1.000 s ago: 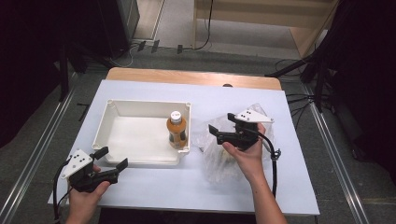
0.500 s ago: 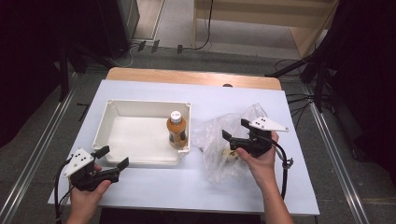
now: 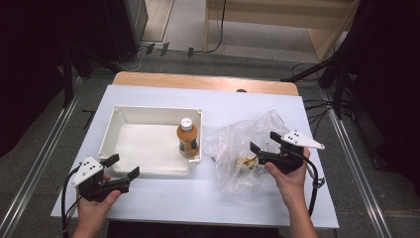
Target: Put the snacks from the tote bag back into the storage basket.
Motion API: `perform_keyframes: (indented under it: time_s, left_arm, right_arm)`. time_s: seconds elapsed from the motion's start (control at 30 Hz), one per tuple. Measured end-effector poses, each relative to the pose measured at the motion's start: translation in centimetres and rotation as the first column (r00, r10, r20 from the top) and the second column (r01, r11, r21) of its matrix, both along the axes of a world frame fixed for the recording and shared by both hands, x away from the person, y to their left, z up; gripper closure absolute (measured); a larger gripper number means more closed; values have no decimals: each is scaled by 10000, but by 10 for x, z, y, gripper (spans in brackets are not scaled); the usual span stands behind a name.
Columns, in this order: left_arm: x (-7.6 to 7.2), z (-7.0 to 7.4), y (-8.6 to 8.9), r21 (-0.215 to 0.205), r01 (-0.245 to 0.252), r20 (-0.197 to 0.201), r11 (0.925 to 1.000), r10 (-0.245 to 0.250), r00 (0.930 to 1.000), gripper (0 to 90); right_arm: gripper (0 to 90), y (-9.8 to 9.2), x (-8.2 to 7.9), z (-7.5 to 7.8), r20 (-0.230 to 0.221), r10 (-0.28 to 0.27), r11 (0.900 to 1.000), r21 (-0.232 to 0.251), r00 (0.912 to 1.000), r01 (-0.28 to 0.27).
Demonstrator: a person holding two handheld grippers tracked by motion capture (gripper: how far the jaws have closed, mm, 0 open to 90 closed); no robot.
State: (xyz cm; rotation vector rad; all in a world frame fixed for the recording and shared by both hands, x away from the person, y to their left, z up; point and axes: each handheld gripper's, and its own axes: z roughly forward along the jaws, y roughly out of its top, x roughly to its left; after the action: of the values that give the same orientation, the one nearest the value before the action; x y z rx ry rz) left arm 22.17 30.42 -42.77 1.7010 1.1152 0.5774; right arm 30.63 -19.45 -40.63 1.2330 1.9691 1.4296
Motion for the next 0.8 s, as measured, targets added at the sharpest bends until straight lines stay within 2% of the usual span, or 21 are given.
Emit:
perform_keyframes:
  time_s: [0.13,0.33,0.8]
  left_arm:
    - [3,0,-1,-37,21,32,10000,-21,10000,133]
    - [5,0,3,-176,199,153,9996,-197,9997,129]
    - [4,0,6,-229,95,207,9997,-90,9997,96]
  right_arm:
    - [153,-9,-4,-4,-35,-180,9998,-67,9998,179]
    - [153,-23,-12,-6,-96,-346,9991,228,9994,348]
    - [155,-59,-26,-14,-107,-1158,9923,433,9932,1162]
